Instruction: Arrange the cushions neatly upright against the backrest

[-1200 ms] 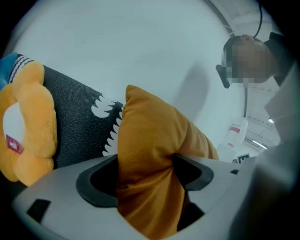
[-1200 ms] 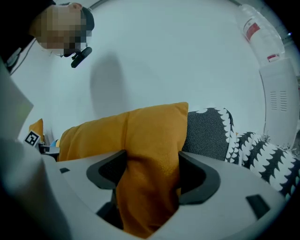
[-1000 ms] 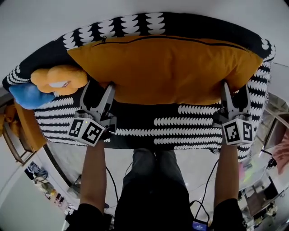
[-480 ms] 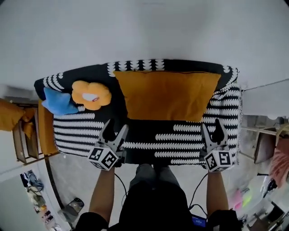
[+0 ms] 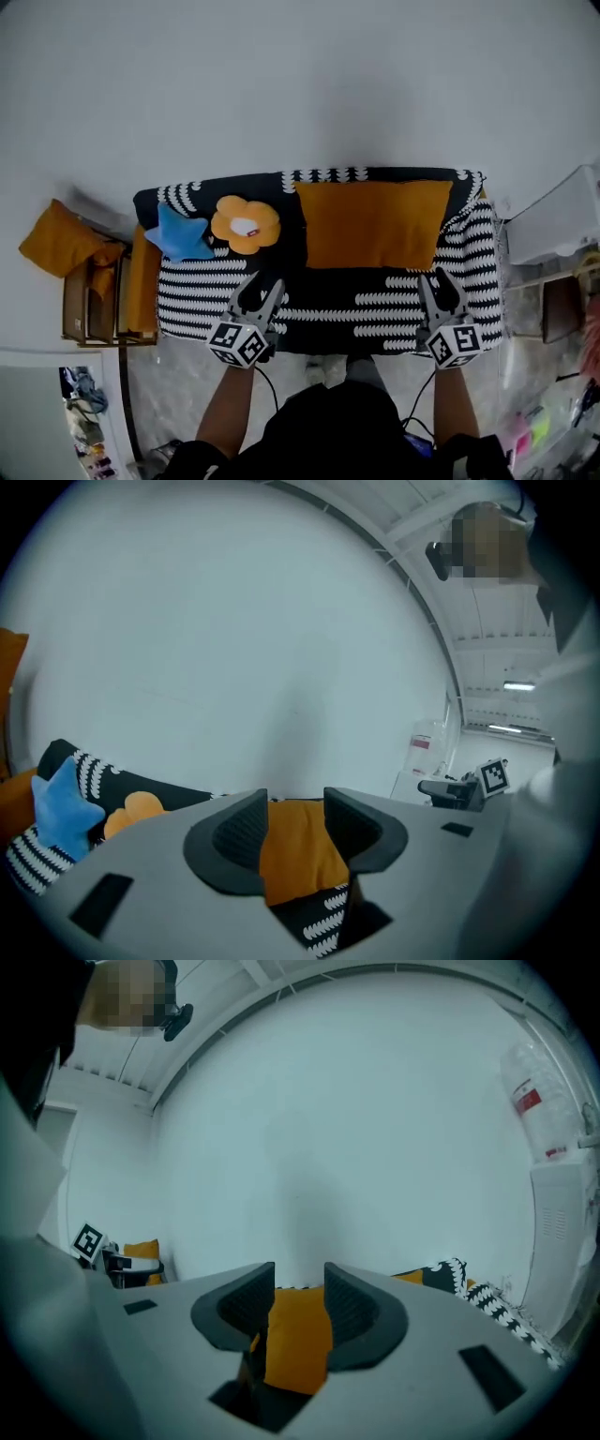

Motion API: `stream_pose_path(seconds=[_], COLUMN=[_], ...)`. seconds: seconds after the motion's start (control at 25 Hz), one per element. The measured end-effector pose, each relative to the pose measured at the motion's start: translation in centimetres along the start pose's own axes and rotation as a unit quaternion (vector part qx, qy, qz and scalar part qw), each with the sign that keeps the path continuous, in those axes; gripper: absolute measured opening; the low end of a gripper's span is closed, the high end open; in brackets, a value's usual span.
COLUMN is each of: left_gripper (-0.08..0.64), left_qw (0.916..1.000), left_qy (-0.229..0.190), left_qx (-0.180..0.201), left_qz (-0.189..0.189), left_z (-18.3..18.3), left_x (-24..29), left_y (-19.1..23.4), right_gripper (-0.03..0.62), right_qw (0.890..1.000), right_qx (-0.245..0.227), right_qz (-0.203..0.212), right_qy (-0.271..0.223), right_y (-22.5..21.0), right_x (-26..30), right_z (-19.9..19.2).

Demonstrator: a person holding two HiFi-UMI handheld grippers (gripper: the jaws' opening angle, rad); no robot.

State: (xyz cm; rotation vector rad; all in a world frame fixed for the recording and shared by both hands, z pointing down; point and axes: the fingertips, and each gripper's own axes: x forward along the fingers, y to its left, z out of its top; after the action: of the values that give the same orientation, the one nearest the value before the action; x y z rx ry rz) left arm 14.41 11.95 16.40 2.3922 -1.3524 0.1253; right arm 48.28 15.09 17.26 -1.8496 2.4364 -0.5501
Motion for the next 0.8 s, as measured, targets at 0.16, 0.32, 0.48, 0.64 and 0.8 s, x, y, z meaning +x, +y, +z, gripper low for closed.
stream_pose_path(seconds=[0.16, 0.32, 0.48, 0.64, 0.8], left_gripper=[0.171, 0.105, 0.052, 0.041, 0.035], left_qw=[0.9996, 0.9989, 0.9973, 0.9967, 0.9956], left_qy=[-0.027, -0.047, -0.061, -0.061, -0.071], left_qx=[-0.011, 0.005, 0.028, 0.032, 0.025], left_qz=[-0.003, -0.004, -0.029, -0.043, -0.056], left_z=[1.7, 2.9, 3.0, 2.2, 2.0], left_x=[-4.0, -9.0, -13.3, -16.2, -17.7], left_y=[-0.6, -2.0, -3.3, -4.2, -6.1], right_gripper=[0.143, 0.12, 0.109, 0.092, 0.071], right_qw=[1.0, 1.0, 0.999, 0.998, 0.998], right_qx=[-0.011, -0.02, -0.044, -0.06, -0.066], right_qz=[-0.005, -0.007, 0.009, 0.008, -0.005], right_qy=[-0.017, -0.013, -0.011, -0.02, -0.02], right_y=[4.8, 10.6, 16.0, 19.0, 19.1], right_x=[-3.8, -7.7, -10.4, -13.5, -16.7], right_z=[-0.6, -2.4, -3.5, -3.2, -3.0])
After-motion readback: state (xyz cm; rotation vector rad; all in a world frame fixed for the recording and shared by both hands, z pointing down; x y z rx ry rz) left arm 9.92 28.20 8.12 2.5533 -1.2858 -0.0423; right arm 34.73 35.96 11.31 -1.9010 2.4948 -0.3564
